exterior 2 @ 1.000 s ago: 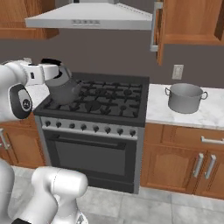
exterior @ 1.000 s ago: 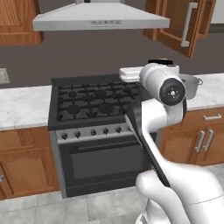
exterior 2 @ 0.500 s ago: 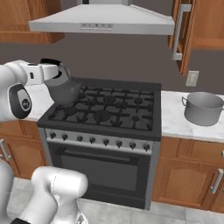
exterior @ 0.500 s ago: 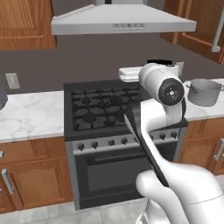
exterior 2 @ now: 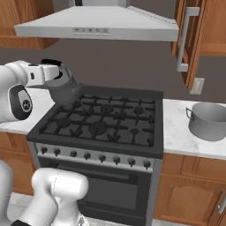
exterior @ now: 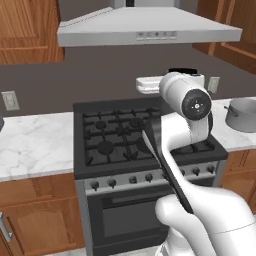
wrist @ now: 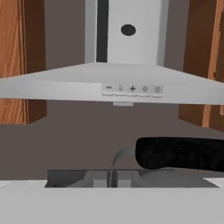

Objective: Pick the kettle from the cabinet and place it on a stove burner. Then pick the pot from the counter and place it on another stove burner. Finally, turn both burners on.

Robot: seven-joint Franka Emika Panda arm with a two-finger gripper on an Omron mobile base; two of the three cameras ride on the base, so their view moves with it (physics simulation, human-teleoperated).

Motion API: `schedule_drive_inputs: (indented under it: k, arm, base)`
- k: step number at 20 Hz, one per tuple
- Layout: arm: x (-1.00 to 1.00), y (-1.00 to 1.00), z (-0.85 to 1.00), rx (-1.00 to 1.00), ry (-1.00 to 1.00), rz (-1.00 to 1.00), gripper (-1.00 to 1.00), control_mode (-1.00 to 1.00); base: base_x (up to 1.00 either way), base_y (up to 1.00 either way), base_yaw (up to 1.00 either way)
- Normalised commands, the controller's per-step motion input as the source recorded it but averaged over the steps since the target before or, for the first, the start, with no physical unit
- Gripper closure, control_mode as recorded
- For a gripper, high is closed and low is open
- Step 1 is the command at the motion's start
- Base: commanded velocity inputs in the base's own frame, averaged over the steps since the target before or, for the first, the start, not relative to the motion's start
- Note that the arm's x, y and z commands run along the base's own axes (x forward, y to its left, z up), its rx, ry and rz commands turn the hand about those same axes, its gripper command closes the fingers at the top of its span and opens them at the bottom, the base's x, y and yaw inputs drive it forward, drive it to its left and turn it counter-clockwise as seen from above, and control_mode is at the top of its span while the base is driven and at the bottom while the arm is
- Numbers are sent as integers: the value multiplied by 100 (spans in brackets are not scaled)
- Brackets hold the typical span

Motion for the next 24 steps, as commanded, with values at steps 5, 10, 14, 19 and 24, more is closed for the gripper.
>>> schedule_drive_inputs:
  k: [5, 10, 14, 19, 24]
  arm:
    - [0, 0, 0, 0, 0, 0, 100, 100]
    - [0, 0, 0, 0, 0, 0, 100, 100]
    - [0, 0, 0, 0, 0, 0, 100, 100]
    - [15, 13, 0, 0, 1, 0, 100, -100]
    - [30, 20, 0, 0, 1, 0, 100, -100]
  base:
    - [50, 17, 0]
    - [43, 20, 0]
    - [29, 22, 0]
    - [4, 4, 0]
    - [0, 0, 0]
